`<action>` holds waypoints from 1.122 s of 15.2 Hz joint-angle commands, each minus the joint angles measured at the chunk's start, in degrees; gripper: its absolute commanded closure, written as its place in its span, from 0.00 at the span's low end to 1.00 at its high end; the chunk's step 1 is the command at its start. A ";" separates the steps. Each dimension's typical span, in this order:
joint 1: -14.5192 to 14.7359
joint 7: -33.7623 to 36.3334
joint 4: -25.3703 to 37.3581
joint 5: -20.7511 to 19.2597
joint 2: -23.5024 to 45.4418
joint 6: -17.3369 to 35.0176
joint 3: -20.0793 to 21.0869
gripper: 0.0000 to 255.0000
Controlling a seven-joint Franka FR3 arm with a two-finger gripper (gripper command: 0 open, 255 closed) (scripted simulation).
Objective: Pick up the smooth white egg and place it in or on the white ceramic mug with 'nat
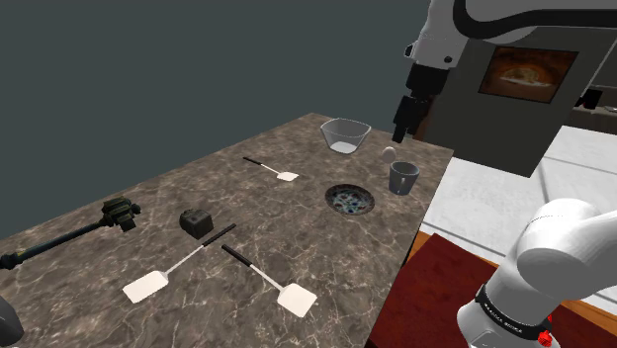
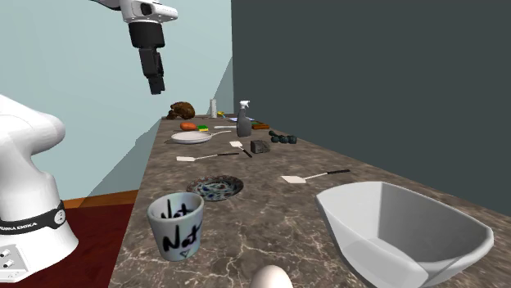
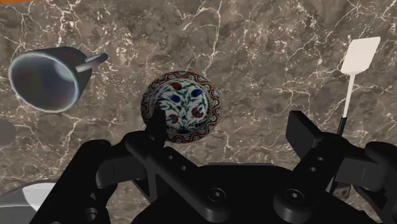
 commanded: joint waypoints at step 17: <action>-6.25 -9.74 13.03 -3.53 28.72 8.70 -11.33 0.00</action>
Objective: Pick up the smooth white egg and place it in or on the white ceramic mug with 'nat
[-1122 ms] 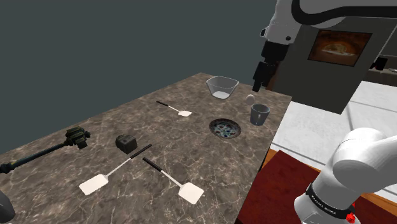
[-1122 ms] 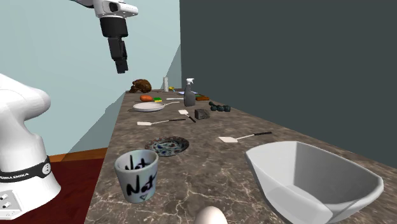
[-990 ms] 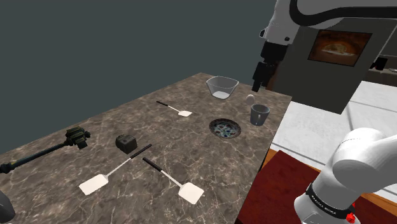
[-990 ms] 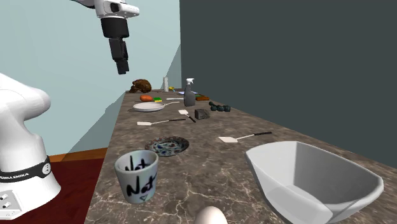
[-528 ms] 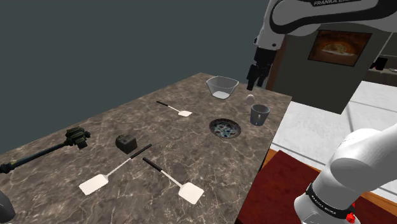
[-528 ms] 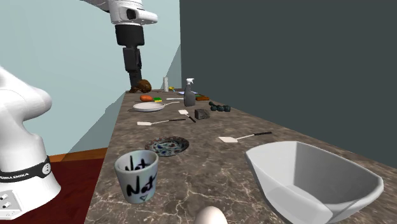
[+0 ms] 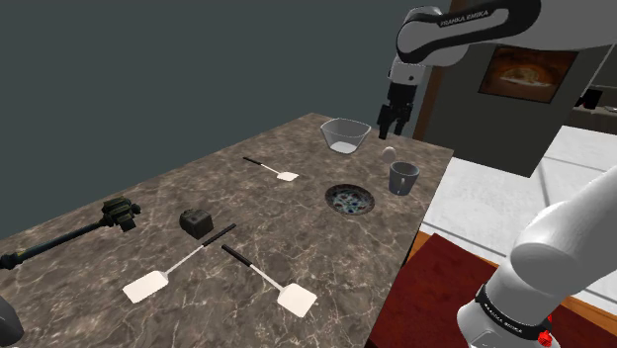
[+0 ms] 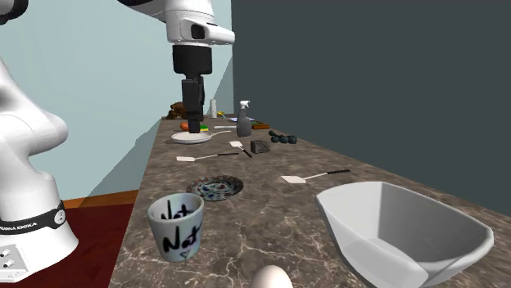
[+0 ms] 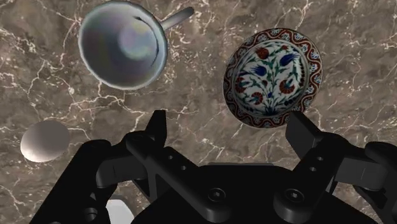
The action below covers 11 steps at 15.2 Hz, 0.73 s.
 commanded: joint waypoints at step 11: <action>-5.13 -7.23 18.56 2.93 24.79 0.64 -6.32 0.00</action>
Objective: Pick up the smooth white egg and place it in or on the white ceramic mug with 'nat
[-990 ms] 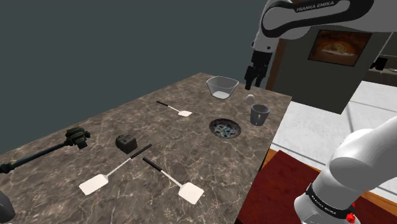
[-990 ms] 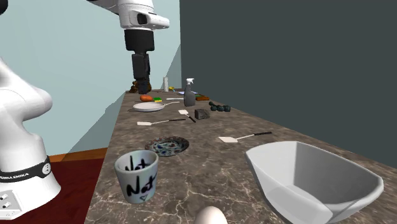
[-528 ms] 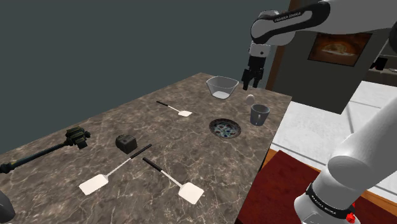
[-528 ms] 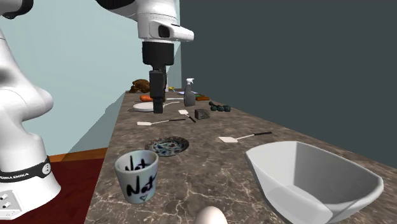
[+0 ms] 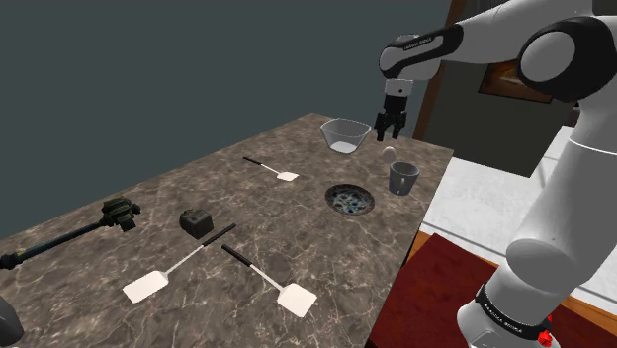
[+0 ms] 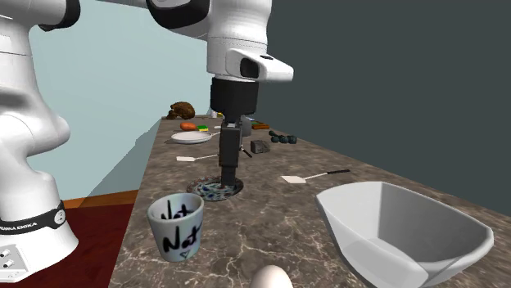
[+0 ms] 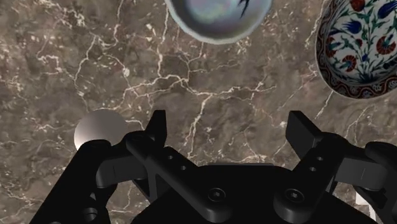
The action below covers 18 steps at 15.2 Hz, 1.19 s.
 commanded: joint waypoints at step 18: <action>-10.26 -4.97 31.03 5.80 32.19 -5.21 -2.23 0.00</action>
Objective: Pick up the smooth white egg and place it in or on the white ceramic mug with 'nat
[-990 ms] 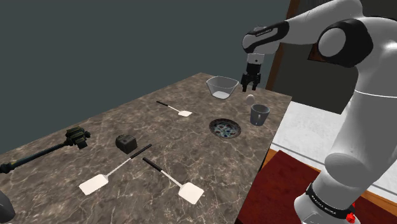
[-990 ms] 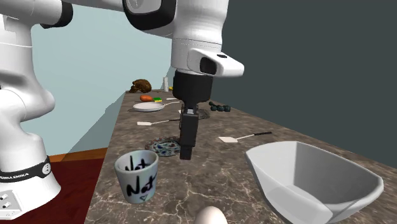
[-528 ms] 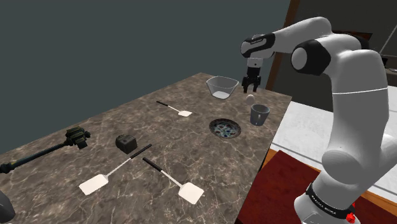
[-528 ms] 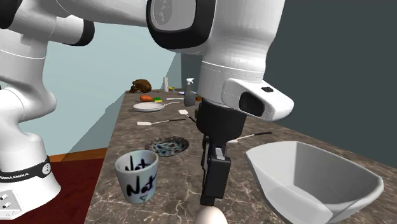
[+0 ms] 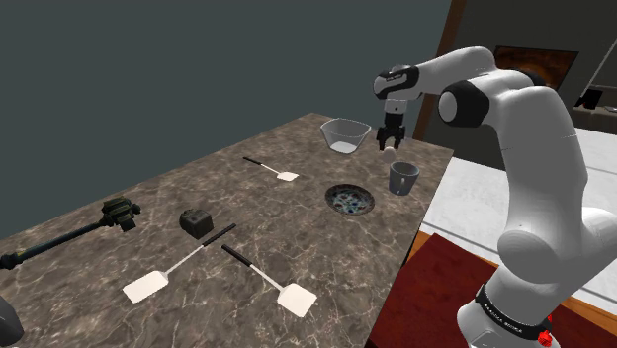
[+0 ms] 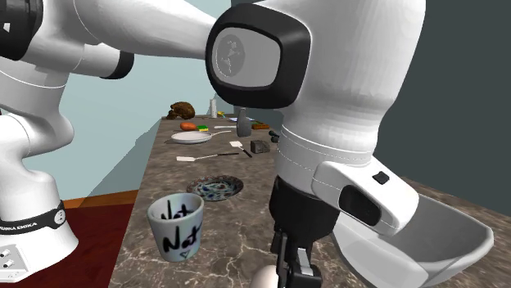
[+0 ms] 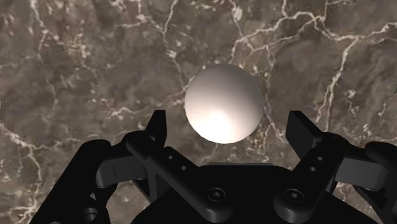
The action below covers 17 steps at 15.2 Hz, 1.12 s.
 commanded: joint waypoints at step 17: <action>0.39 -0.22 -3.23 0.11 -0.20 3.01 0.06 1.00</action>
